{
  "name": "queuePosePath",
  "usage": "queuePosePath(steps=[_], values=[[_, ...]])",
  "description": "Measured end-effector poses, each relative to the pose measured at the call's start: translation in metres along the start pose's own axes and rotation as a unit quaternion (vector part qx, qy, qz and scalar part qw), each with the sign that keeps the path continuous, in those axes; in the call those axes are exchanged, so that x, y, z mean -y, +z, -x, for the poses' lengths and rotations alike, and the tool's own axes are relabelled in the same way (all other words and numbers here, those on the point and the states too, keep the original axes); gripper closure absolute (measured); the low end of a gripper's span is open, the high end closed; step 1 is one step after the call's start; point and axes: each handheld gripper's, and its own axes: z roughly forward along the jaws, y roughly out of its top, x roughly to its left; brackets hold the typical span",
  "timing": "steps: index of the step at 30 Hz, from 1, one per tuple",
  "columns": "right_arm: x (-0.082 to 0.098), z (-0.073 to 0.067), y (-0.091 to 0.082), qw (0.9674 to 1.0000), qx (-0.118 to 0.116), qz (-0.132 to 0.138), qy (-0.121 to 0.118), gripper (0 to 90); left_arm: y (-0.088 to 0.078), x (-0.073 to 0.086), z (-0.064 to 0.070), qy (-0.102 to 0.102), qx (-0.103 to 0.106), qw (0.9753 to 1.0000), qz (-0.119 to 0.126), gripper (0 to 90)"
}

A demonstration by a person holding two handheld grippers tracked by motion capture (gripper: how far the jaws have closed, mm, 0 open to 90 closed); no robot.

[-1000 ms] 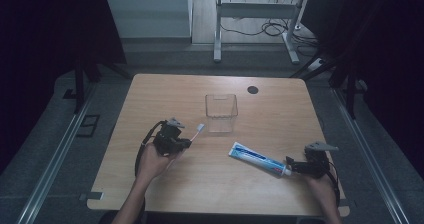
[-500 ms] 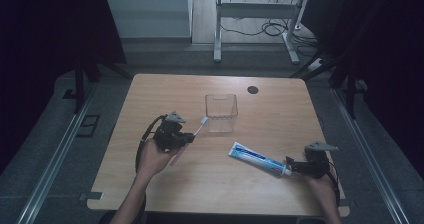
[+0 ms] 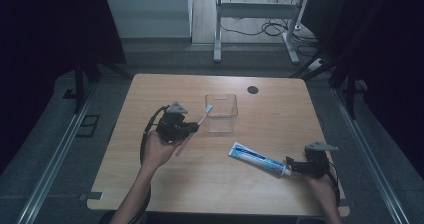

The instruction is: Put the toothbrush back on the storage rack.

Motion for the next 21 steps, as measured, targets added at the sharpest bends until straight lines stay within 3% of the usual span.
queuePosePath(steps=[21], values=[[0.0, 0.0, 0.0, 1.0, 0.0, -0.001, 0.0, 13.6, 0.013, -0.033, -0.001, 0.014, -0.014, 0.9992, 0.035, 84.7]])
